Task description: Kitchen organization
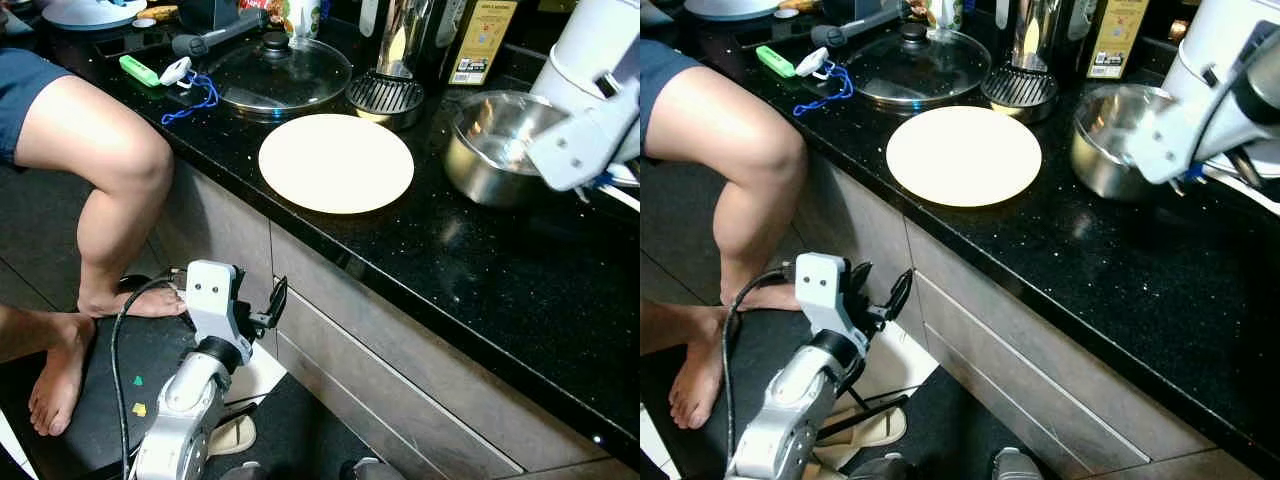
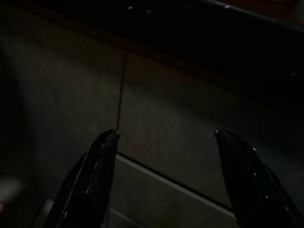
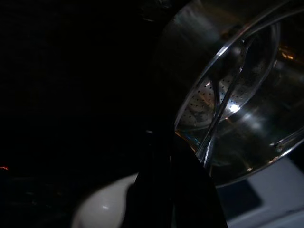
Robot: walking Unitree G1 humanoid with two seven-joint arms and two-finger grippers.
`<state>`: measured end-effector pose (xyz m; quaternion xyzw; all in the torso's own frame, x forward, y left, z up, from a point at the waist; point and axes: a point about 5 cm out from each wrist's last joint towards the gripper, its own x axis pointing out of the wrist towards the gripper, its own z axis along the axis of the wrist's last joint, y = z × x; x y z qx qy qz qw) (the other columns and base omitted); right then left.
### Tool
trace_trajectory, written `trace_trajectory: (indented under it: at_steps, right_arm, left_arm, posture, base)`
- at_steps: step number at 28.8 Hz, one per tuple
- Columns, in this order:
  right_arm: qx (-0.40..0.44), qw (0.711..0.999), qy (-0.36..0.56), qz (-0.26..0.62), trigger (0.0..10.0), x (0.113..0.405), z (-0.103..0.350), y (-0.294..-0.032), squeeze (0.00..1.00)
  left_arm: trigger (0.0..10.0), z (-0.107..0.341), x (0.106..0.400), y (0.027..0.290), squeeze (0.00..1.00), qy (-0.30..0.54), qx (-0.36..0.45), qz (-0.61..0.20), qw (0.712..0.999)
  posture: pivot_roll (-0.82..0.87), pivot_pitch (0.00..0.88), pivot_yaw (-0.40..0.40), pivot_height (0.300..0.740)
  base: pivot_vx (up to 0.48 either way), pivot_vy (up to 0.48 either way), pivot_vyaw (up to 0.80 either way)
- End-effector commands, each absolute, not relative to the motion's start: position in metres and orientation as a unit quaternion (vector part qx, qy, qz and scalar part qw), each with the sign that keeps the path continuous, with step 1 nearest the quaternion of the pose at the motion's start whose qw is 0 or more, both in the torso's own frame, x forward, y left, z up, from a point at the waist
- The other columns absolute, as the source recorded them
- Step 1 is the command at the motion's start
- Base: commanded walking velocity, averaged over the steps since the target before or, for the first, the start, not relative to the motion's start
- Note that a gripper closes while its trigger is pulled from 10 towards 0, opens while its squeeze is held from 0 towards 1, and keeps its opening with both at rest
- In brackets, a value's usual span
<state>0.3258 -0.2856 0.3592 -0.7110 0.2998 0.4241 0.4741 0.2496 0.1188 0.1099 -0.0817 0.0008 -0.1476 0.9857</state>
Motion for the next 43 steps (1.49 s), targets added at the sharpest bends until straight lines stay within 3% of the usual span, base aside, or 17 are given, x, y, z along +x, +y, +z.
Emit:
trace_trajectory:
  at_steps: [1, 9, 25, 26, 27, 29, 30, 31, 40, 41, 42, 43]
  right_arm:
    - [-0.713, 0.477, 0.277, 0.433, 0.0, 0.321, 0.367, -0.283, 0.00]
    - [-0.704, 0.464, 0.267, 0.466, 0.0, 0.309, 0.355, -0.282, 0.00]
    - [-0.648, 0.434, 0.215, 0.588, 0.0, 0.275, 0.321, -0.249, 0.00]
    - [-0.644, 0.436, 0.204, 0.594, 1.3, 0.276, 0.321, -0.245, 0.00]
    - [-0.641, 0.441, 0.196, 0.597, 10.0, 0.276, 0.321, -0.242, 0.00]
    - [-0.638, 0.443, 0.190, 0.600, 10.0, 0.276, 0.321, -0.239, 0.00]
    - [-0.631, 0.451, 0.170, 0.608, 10.0, 0.277, 0.323, -0.233, 0.26]
    - [-0.630, 0.454, 0.161, 0.609, 10.0, 0.278, 0.324, -0.230, 1.00]
    - [-0.620, 0.476, 0.133, 0.610, 10.0, 0.281, 0.329, -0.224, 1.00]
    - [-0.614, 0.485, 0.123, 0.610, 10.0, 0.282, 0.331, -0.222, 0.80]
    - [-0.614, 0.485, 0.123, 0.610, 10.0, 0.282, 0.331, -0.222, 0.80]
    - [-0.595, 0.509, 0.101, 0.614, 10.0, 0.284, 0.339, -0.217, 0.35]
  left_arm:
    - [10.0, 0.108, 0.247, 0.117, 0.00, 0.008, -0.082, -0.152, 0.985]
    - [10.0, 0.108, 0.247, 0.119, 0.00, 0.009, -0.083, -0.152, 0.985]
    - [10.0, 0.109, 0.248, 0.119, 0.00, 0.009, -0.084, -0.153, 0.985]
    - [10.0, 0.109, 0.248, 0.119, 0.00, 0.009, -0.084, -0.153, 0.985]
    - [10.0, 0.109, 0.248, 0.119, 0.00, 0.009, -0.084, -0.153, 0.985]
    - [10.0, 0.109, 0.248, 0.119, 0.00, 0.009, -0.084, -0.153, 0.985]
    - [10.0, 0.109, 0.248, 0.119, 0.00, 0.009, -0.083, -0.153, 0.985]
    - [10.0, 0.109, 0.248, 0.119, 0.00, 0.009, -0.083, -0.152, 0.985]
    - [10.0, 0.109, 0.248, 0.119, 0.00, 0.009, -0.083, -0.152, 0.985]
    - [10.0, 0.109, 0.248, 0.119, 0.00, 0.009, -0.083, -0.152, 0.985]
    - [10.0, 0.109, 0.248, 0.119, 0.00, 0.009, -0.083, -0.152, 0.985]
    - [10.0, 0.110, 0.248, 0.118, 0.00, 0.009, -0.083, -0.152, 0.985]
  posture:
    - [0.00, 0.082, -0.032, 0.740]
    - [-0.01, 0.088, -0.027, 0.740]
    - [0.00, 0.093, -0.022, 0.740]
    - [0.00, 0.092, -0.021, 0.740]
    - [0.00, 0.092, -0.021, 0.740]
    - [0.00, 0.092, -0.021, 0.740]
    - [0.00, 0.093, -0.022, 0.740]
    - [0.00, 0.093, -0.022, 0.740]
    - [0.01, 0.093, -0.024, 0.740]
    - [0.01, 0.094, -0.024, 0.740]
    - [0.01, 0.094, -0.024, 0.740]
    - [0.01, 0.094, -0.025, 0.740]
  base:
    - [0.000, 0.000, 0.00]
    - [0.000, 0.000, 0.00]
    - [0.000, 0.000, 0.00]
    - [0.000, 0.000, 0.00]
    - [0.000, 0.000, 0.00]
    - [0.000, 0.000, 0.00]
    - [0.000, 0.000, 0.00]
    - [0.000, 0.000, 0.00]
    - [0.000, 0.000, 0.00]
    - [0.000, 0.000, 0.00]
    - [0.000, 0.000, 0.00]
    - [0.000, 0.000, 0.00]
